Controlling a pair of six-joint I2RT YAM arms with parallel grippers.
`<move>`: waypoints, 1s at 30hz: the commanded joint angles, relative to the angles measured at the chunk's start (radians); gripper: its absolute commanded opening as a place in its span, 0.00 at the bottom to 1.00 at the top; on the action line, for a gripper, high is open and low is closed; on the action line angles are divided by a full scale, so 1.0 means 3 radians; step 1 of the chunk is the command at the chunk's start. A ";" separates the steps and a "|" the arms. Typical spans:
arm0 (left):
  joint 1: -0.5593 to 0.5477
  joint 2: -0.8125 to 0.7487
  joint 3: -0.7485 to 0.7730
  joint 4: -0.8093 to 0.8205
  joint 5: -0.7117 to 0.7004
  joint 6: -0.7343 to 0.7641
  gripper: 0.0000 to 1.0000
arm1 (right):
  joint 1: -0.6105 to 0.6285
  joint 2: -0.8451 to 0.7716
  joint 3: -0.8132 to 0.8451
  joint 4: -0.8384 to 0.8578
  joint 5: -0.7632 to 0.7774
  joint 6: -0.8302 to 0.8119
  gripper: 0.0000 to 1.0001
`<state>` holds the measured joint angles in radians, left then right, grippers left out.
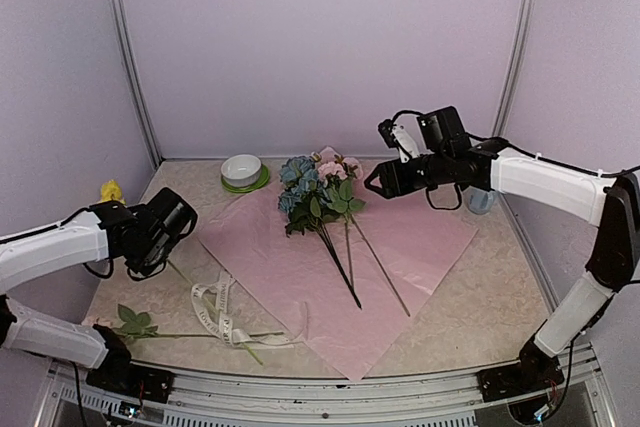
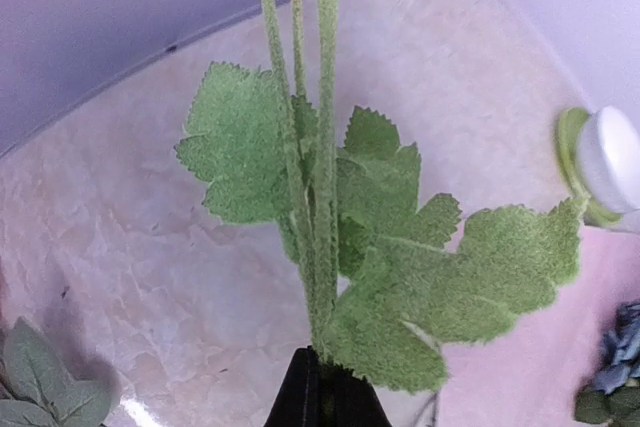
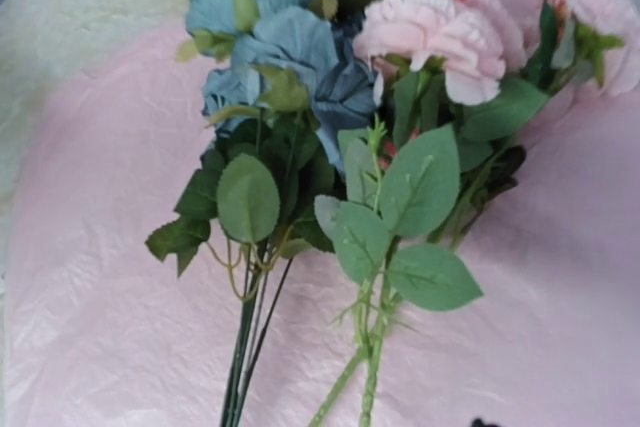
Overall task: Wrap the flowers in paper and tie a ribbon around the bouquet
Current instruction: Pick up the fake flower from the corner of the board, then pass from the left arm to the right
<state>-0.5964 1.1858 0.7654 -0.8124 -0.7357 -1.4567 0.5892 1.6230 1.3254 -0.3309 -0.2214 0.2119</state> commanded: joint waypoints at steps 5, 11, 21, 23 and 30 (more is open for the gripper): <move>-0.0741 -0.0394 0.0629 -0.0340 -0.1342 0.0383 0.00 | -0.0036 -0.0503 -0.0342 0.0112 -0.0072 -0.0102 0.64; -0.1504 -0.0139 0.1013 0.0412 -0.1951 0.1457 0.00 | 0.0018 -0.0679 -0.0470 0.0634 -0.1043 -0.0264 0.63; -0.2429 0.0418 0.0614 0.5507 -0.2503 0.6990 0.00 | 0.0952 -0.0257 0.0029 0.0933 -0.1633 -0.0873 0.64; -0.2427 0.0638 0.0623 0.5917 -0.2568 0.7653 0.00 | 0.1015 -0.0167 0.0095 0.0957 -0.1589 -0.0868 0.64; -0.2118 0.0938 0.0629 0.8009 -0.2596 0.9289 0.00 | 0.1042 -0.0133 0.0081 0.1028 -0.1537 -0.0825 0.64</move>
<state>-1.2991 1.4658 0.9123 1.2034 -1.4872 0.9665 0.8974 1.5883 1.3434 -0.0681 -0.6769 -0.0261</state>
